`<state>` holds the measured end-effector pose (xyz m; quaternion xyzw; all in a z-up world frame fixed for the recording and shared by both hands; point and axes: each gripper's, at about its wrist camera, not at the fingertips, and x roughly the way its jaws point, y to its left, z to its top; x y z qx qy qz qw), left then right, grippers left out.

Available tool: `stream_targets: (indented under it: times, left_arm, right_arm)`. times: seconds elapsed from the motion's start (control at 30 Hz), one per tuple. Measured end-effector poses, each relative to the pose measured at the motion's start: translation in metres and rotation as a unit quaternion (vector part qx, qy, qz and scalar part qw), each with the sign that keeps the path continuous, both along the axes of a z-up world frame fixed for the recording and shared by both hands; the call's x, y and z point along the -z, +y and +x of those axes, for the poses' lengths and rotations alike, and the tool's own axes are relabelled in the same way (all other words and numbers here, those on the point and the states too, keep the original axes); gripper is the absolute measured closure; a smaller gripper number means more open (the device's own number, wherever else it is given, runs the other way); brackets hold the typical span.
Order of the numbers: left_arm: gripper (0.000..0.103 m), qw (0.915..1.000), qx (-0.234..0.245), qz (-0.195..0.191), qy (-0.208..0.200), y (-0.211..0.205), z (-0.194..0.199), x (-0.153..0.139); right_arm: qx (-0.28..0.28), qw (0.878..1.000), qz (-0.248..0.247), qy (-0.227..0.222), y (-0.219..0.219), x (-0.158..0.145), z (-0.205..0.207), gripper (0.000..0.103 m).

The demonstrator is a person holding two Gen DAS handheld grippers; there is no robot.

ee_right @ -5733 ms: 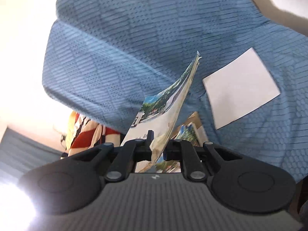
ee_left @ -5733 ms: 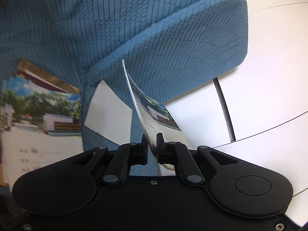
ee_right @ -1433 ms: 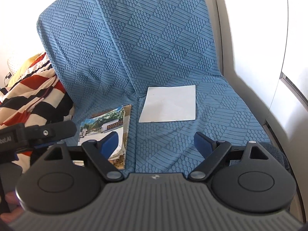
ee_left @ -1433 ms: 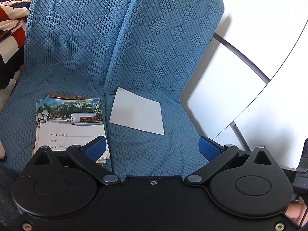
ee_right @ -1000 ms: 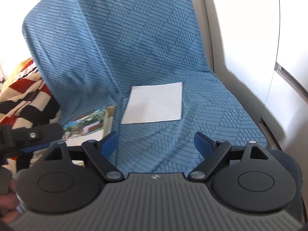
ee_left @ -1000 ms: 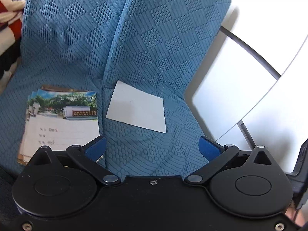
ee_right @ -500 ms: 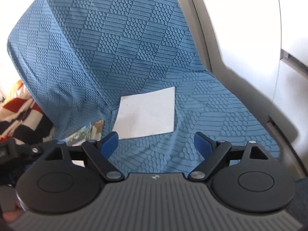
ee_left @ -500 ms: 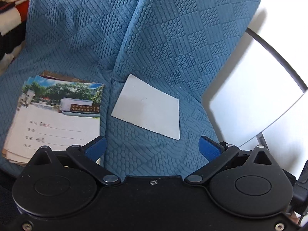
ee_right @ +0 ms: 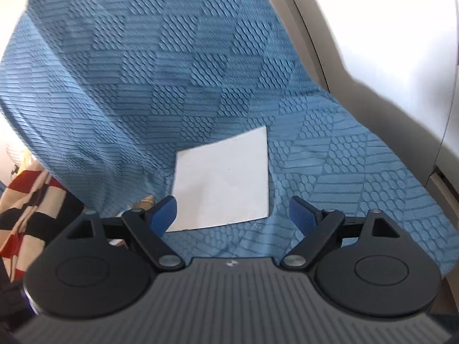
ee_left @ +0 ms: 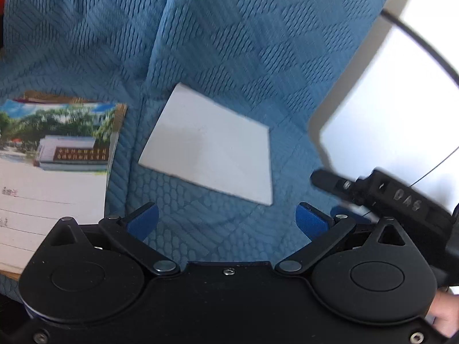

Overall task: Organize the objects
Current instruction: 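Raise both grippers and move toward the white sheet on the seat, then lower both grippers to the edge of the white sheet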

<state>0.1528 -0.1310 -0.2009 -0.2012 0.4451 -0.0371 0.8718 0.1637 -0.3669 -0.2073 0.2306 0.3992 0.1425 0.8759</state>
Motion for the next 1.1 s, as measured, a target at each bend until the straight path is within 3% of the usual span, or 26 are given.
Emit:
stream_targets:
  times: [0.13,0.27,0.37,0.47,0.63,0.7,0.87,1.1]
  left_arm:
    - [0.001,0.9999,-0.007,-0.012,0.007,0.003,0.009,0.012]
    - [0.001,0.9996,-0.014,-0.022,0.003,0.004,0.02,0.018]
    - [0.005,0.9994,-0.02,-0.029,0.004,0.007,0.03,0.025]
    - [0.009,0.9991,-0.032,-0.026,0.009,0.011,0.04,0.03]
    - [0.031,0.9974,-0.042,-0.042,0.042,0.019,0.057,0.048]
    - [0.036,0.9973,-0.04,-0.04,0.047,0.019,0.06,0.051]
    - [0.041,0.9871,-0.049,-0.128,0.083,0.021,0.067,0.071]
    - [0.038,0.9775,-0.076,-0.184,0.07,0.022,0.073,0.08]
  right_arm:
    - [-0.003,1.0,0.024,0.018,-0.001,0.021,0.014,0.019]
    - [-0.01,0.999,0.038,0.006,0.002,0.037,0.018,0.02]
    - [-0.001,0.998,0.043,0.042,0.001,0.058,0.029,0.029]
    - [0.005,0.998,0.051,0.04,0.0,0.062,0.036,0.036]
    - [0.007,0.998,0.044,0.05,0.005,0.071,0.052,0.06]
    - [0.006,0.998,0.039,0.055,0.008,0.075,0.058,0.062]
    - [0.003,0.996,0.057,0.064,0.009,0.081,0.064,0.063]
    - [0.006,0.981,0.163,0.103,-0.009,0.098,0.067,0.062]
